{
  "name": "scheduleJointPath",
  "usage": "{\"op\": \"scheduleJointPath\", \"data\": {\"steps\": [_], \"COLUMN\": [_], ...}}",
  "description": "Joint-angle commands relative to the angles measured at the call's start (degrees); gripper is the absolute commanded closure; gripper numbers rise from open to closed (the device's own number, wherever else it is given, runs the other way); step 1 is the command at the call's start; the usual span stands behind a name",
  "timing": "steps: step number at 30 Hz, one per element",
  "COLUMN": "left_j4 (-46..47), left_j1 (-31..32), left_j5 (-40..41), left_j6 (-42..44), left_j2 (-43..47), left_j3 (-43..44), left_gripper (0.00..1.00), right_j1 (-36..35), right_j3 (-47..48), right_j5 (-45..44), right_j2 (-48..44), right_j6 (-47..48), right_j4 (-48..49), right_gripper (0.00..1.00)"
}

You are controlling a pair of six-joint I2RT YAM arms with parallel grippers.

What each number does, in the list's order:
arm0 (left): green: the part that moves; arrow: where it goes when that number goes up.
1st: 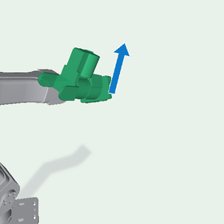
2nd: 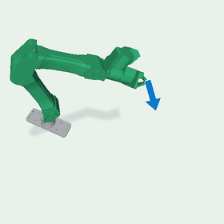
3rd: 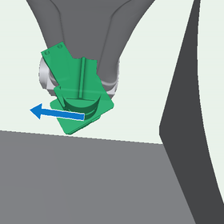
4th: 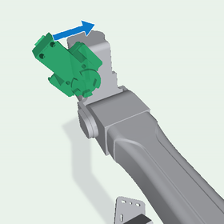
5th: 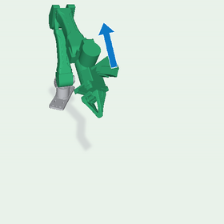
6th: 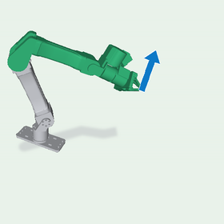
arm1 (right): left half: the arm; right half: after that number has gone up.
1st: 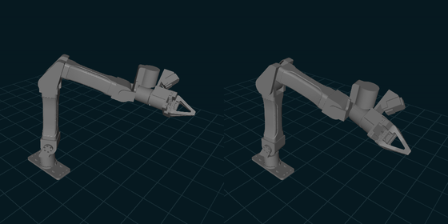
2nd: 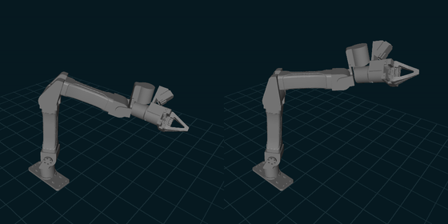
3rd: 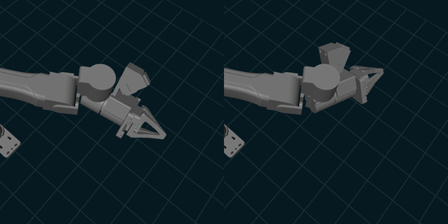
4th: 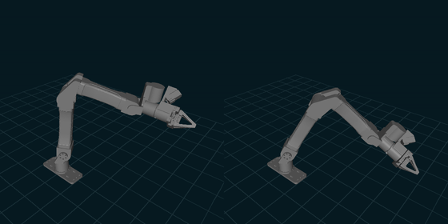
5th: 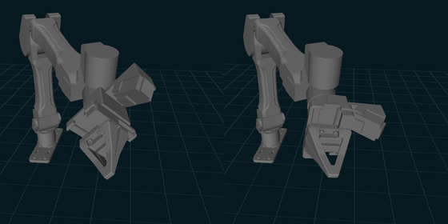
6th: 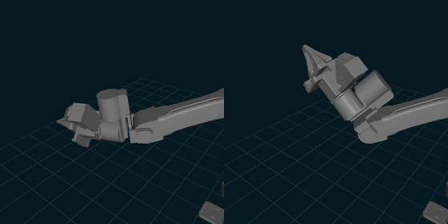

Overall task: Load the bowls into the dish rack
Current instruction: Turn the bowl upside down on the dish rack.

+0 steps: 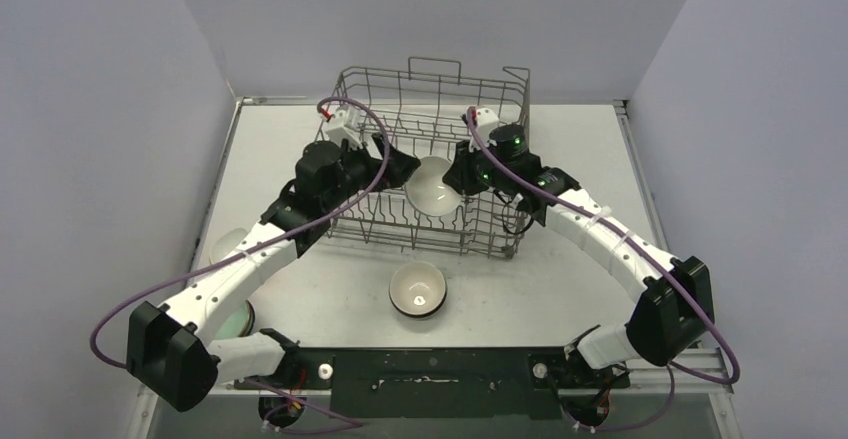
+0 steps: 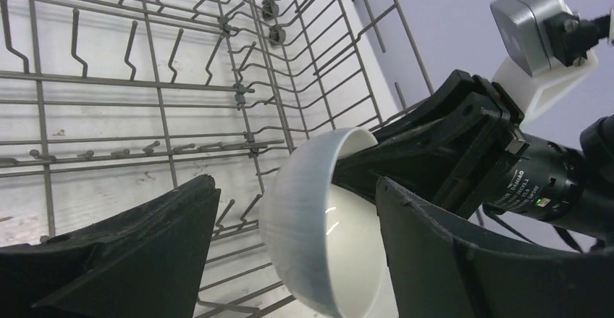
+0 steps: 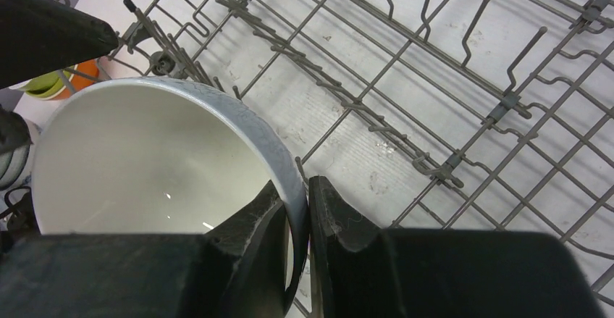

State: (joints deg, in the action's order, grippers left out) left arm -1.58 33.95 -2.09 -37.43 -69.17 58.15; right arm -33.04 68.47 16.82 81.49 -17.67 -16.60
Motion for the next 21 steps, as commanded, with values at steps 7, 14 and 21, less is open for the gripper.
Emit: {"op": "scheduleJointPath", "data": {"steps": [7,14,21], "left_j4": [34.0,41.8,32.5], "left_j1": [-10.3,-9.3,-6.4], "left_j5": [-26.8,-29.3,-25.6], "left_j6": [-25.5,-28.9,-24.0], "left_j2": [-0.6,-0.3,-0.8], "left_j3": [-12.6,-14.8,-11.6], "left_gripper": [0.02,0.04,0.02], "right_j1": [6.5,6.3,5.6], "right_j3": [1.4,2.4,3.0], "right_j5": [12.3,15.3,16.2], "right_j2": [-0.5,-0.1,-0.8], "right_j6": [-2.0,-3.8,-4.8], "right_j4": [14.5,16.2,17.0], "right_gripper": [0.95,0.95,0.95]}}
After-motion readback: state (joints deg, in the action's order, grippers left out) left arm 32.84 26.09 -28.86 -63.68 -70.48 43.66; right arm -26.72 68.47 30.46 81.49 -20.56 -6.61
